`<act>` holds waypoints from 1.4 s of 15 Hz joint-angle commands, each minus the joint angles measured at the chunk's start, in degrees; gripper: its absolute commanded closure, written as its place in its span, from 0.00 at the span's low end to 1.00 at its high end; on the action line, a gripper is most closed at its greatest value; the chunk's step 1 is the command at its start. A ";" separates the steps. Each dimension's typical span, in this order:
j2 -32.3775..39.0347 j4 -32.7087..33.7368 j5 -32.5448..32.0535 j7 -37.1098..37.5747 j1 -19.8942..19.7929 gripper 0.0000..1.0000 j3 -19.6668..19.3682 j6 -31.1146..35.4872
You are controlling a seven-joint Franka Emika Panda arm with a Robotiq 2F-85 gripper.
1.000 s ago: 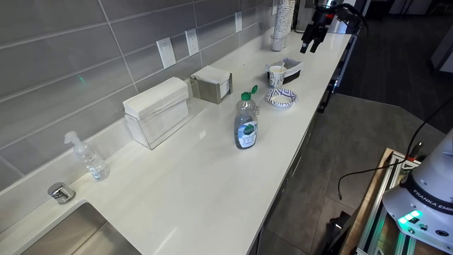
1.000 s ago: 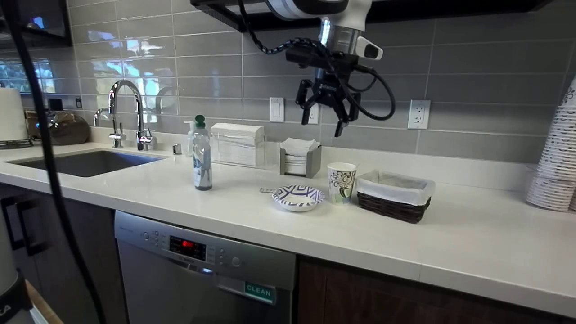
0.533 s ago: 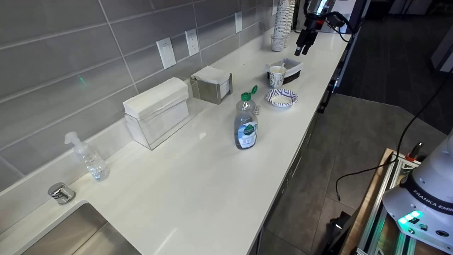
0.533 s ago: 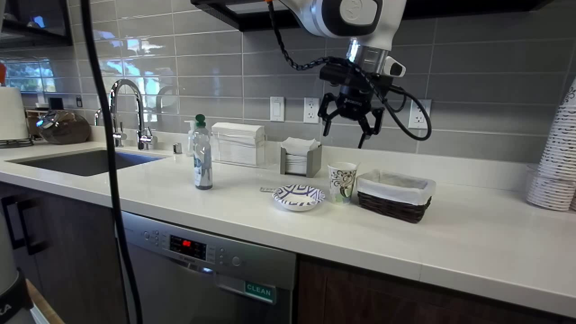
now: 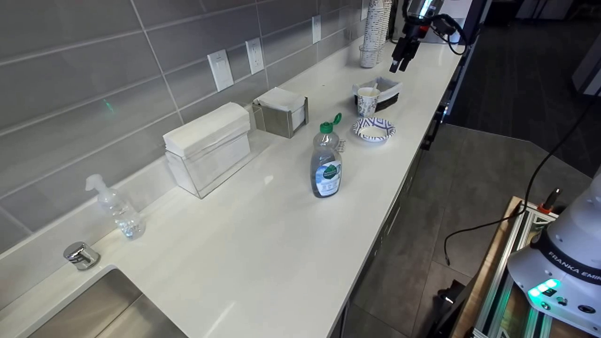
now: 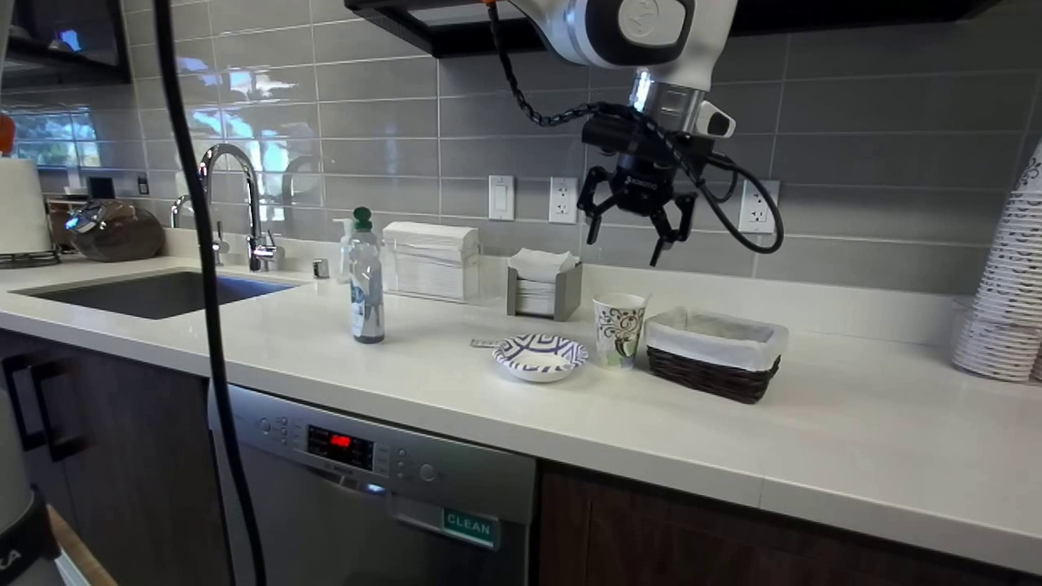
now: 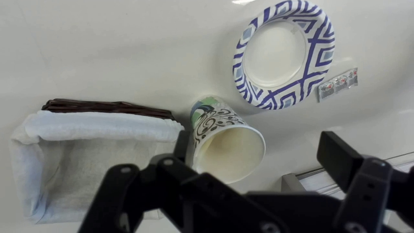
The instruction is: Remove the plastic spoon from the paper cup and put it on the plate
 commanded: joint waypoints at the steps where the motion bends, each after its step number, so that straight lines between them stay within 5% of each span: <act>1: 3.69 4.43 2.71 -3.70 -3.53 0.00 2.25 -3.36; 9: 12.51 14.79 3.27 -8.03 -7.34 0.00 5.63 -8.03; 15: 18.33 21.92 4.74 -6.91 -9.63 0.33 8.76 -9.51; 21: 22.49 26.89 5.59 -5.49 -11.43 0.39 10.67 -10.30</act>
